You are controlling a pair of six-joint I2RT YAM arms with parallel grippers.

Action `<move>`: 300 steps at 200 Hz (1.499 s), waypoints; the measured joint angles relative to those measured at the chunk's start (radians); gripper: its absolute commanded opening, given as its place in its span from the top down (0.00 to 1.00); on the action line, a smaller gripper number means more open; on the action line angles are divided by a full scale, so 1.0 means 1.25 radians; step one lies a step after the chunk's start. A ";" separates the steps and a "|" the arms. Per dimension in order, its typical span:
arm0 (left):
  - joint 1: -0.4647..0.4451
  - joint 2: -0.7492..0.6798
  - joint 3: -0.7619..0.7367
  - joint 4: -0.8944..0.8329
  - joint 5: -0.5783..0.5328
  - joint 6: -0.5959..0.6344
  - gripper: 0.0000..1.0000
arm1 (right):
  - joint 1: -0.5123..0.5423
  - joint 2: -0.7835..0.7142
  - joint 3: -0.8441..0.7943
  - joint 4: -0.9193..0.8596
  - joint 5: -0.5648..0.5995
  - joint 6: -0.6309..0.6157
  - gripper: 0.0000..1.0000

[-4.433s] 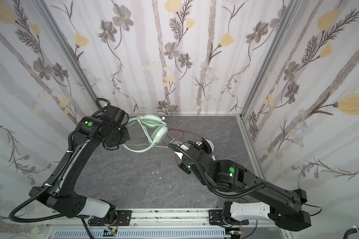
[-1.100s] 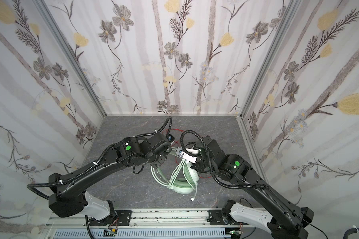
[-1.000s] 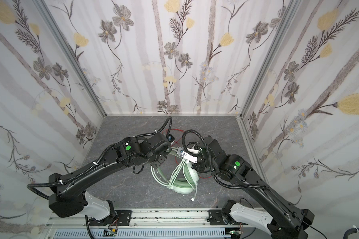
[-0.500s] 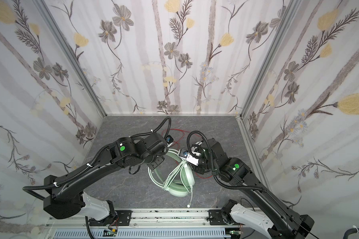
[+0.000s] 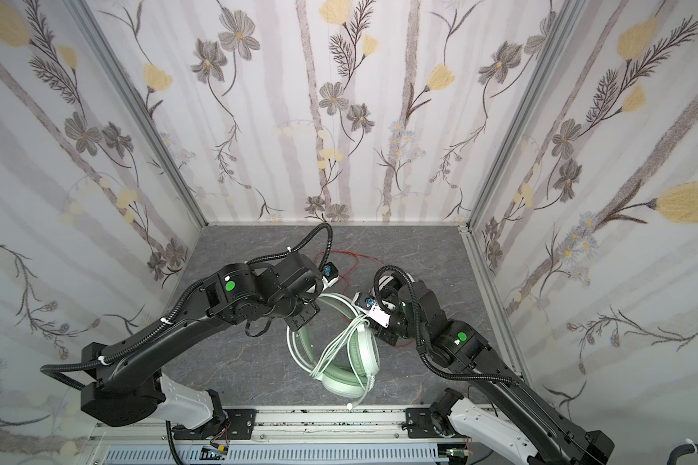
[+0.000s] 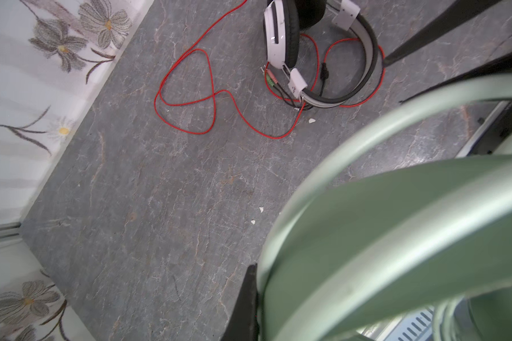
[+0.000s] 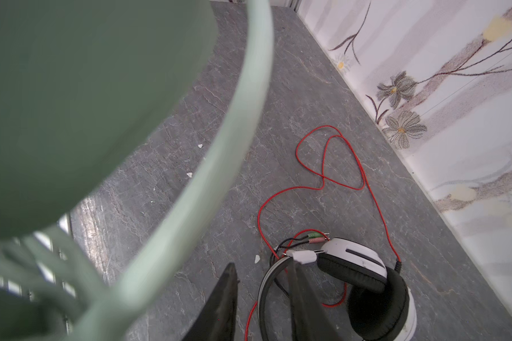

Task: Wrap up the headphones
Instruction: 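Pull the cable down below the headset with the right gripper, then release the cable with the right gripper while the left gripper carries the green headset away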

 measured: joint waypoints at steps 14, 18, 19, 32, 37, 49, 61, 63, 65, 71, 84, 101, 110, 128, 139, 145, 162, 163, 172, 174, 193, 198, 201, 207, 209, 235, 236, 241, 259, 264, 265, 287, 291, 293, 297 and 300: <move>0.007 0.000 0.006 -0.004 0.000 0.001 1.00 | -0.009 -0.010 -0.030 0.024 -0.016 0.025 0.64; 0.009 0.000 0.007 -0.005 0.000 0.001 1.00 | -0.010 -0.013 -0.037 0.030 -0.020 0.032 0.64; 0.009 0.000 0.007 -0.006 0.001 0.001 1.00 | -0.012 -0.014 -0.040 0.032 -0.022 0.035 0.64; 0.014 -0.001 0.007 -0.011 0.008 0.000 1.00 | -0.021 -0.024 -0.064 0.051 -0.036 0.061 0.62; 0.017 -0.001 0.007 -0.011 0.012 0.000 1.00 | -0.024 -0.031 -0.077 0.064 -0.044 0.074 0.62; 0.022 -0.003 0.008 -0.012 0.020 0.000 1.00 | -0.036 -0.050 -0.111 0.100 -0.064 0.102 0.55; 0.029 -0.005 0.009 -0.013 0.022 -0.003 1.00 | -0.052 -0.069 -0.140 0.122 -0.081 0.138 0.47; 0.031 -0.006 0.009 -0.013 0.023 -0.003 1.00 | -0.058 -0.074 -0.146 0.129 -0.083 0.144 0.46; 0.032 -0.006 0.009 -0.012 0.025 -0.003 1.00 | -0.061 -0.077 -0.150 0.132 -0.085 0.148 0.43; 0.036 -0.007 0.009 -0.013 0.027 -0.003 1.00 | -0.073 -0.090 -0.164 0.149 -0.095 0.166 0.41; 0.045 -0.010 0.007 -0.010 0.034 -0.006 1.00 | -0.100 -0.118 -0.192 0.189 -0.112 0.207 0.40; 0.056 -0.016 -0.002 -0.009 0.042 -0.011 1.00 | -0.137 -0.143 -0.223 0.239 -0.136 0.260 0.35; 0.066 -0.020 -0.010 -0.009 0.048 -0.013 1.00 | -0.161 -0.152 -0.241 0.265 -0.143 0.292 0.35; 0.091 -0.031 -0.026 -0.006 0.062 -0.022 1.00 | -0.203 -0.157 -0.275 0.321 -0.162 0.369 0.25; 0.113 -0.039 -0.039 0.000 0.072 -0.026 1.00 | -0.225 -0.160 -0.303 0.358 -0.163 0.423 0.17; 0.128 -0.044 -0.047 0.004 0.080 -0.030 1.00 | -0.232 -0.161 -0.320 0.379 -0.163 0.452 0.16; 0.168 -0.056 -0.068 0.016 0.099 -0.042 1.00 | -0.240 -0.161 -0.358 0.418 -0.157 0.516 0.14; 0.169 -0.056 -0.069 0.016 0.100 -0.042 1.00 | -0.240 -0.161 -0.359 0.419 -0.157 0.518 0.13; 0.190 -0.061 -0.078 0.021 0.112 -0.050 1.00 | -0.241 -0.154 -0.360 0.425 -0.157 0.543 0.12; 0.194 -0.061 -0.079 0.022 0.114 -0.052 1.00 | -0.242 -0.151 -0.360 0.432 -0.157 0.551 0.12; 0.234 -0.063 -0.092 0.030 0.136 -0.067 1.00 | -0.245 -0.136 -0.360 0.456 -0.129 0.582 0.03; 0.245 -0.063 -0.095 0.031 0.144 -0.072 1.00 | -0.246 -0.132 -0.360 0.459 -0.124 0.589 0.03; 0.251 -0.062 -0.096 0.031 0.147 -0.074 1.00 | -0.246 -0.129 -0.360 0.459 -0.119 0.590 0.02; 0.260 -0.058 -0.096 0.031 0.150 -0.078 1.00 | -0.247 -0.124 -0.360 0.461 -0.108 0.598 0.02; 0.262 -0.058 -0.096 0.031 0.151 -0.079 1.00 | -0.247 -0.122 -0.360 0.462 -0.106 0.601 0.02; 0.307 -0.026 -0.100 0.032 0.172 -0.102 1.00 | -0.248 -0.087 -0.359 0.462 -0.051 0.630 0.00; 0.310 -0.023 -0.101 0.033 0.172 -0.103 1.00 | -0.248 -0.085 -0.358 0.462 -0.050 0.631 0.00; 0.322 -0.013 -0.103 0.032 0.177 -0.110 1.00 | -0.248 -0.073 -0.356 0.461 -0.045 0.638 0.00; 0.367 0.019 -0.113 0.036 0.190 -0.135 1.00 | -0.249 -0.037 -0.349 0.458 -0.024 0.649 0.00; 0.381 0.027 -0.118 0.039 0.194 -0.143 1.00 | -0.249 -0.031 -0.347 0.457 -0.020 0.653 0.00; 0.383 0.028 -0.119 0.040 0.195 -0.145 1.00 | -0.249 -0.030 -0.347 0.457 -0.018 0.653 0.00; 0.436 0.049 -0.139 0.059 0.219 -0.180 1.00 | -0.251 -0.020 -0.345 0.456 -0.005 0.660 0.00; 0.443 0.052 -0.141 0.062 0.223 -0.185 1.00 | -0.251 -0.018 -0.345 0.456 -0.001 0.662 0.00; 0.449 0.054 -0.143 0.065 0.228 -0.189 1.00 | -0.252 -0.017 -0.345 0.456 0.001 0.663 0.00; 0.459 0.059 -0.146 0.069 0.236 -0.196 1.00 | -0.253 -0.016 -0.345 0.456 0.005 0.665 0.00; 0.467 0.063 -0.147 0.074 0.241 -0.199 1.00 | -0.255 -0.014 -0.345 0.456 0.005 0.665 0.00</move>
